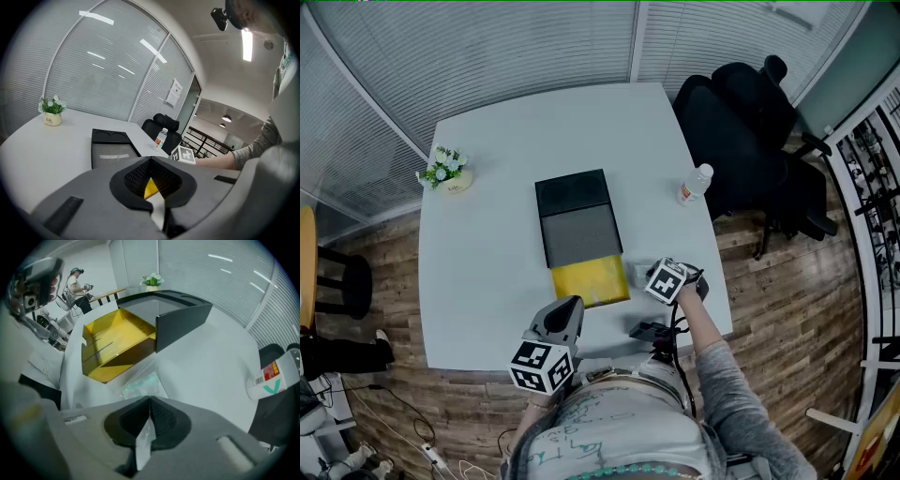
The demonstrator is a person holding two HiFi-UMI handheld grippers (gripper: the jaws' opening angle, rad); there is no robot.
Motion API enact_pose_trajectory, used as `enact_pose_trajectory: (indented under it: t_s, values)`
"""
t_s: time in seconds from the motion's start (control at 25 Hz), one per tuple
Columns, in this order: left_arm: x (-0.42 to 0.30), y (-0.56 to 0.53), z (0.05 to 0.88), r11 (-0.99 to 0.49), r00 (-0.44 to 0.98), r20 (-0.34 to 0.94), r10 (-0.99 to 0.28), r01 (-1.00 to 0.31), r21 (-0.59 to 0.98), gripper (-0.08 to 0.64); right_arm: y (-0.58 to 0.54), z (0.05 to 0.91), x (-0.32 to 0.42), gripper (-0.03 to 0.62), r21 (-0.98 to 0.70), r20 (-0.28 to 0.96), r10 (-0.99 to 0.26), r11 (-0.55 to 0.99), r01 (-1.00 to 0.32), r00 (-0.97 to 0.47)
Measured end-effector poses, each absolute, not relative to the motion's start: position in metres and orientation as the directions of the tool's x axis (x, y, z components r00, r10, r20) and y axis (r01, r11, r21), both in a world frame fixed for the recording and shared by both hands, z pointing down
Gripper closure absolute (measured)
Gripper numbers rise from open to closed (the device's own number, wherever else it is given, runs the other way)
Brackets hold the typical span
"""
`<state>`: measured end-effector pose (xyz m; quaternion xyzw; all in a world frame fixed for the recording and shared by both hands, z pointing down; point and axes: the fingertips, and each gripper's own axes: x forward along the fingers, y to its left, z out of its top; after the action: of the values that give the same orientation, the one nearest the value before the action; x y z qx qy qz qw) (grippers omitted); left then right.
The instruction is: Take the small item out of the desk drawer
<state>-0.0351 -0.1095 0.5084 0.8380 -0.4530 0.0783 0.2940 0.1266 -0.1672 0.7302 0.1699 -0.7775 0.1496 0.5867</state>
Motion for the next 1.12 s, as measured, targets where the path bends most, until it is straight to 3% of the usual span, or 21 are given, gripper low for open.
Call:
enact_pose_trajectory:
  t_s: [0.68, 1.12]
  values:
    - [-0.035, -0.110, 0.510, -0.419, 0.582, 0.395, -0.711, -0.802, 0.426, 0.563, -0.169, 0.730, 0.126, 0.586, -0.030, 0.958, -0.103, 0.893, -0.449, -0.267]
    - [-0.039, -0.108, 0.508, -0.424, 0.586, 0.389, -0.711, -0.798, 0.428, 0.563, -0.175, 0.700, 0.133, 0.464, -0.045, 0.945, -0.098, 0.906, -0.420, -0.312]
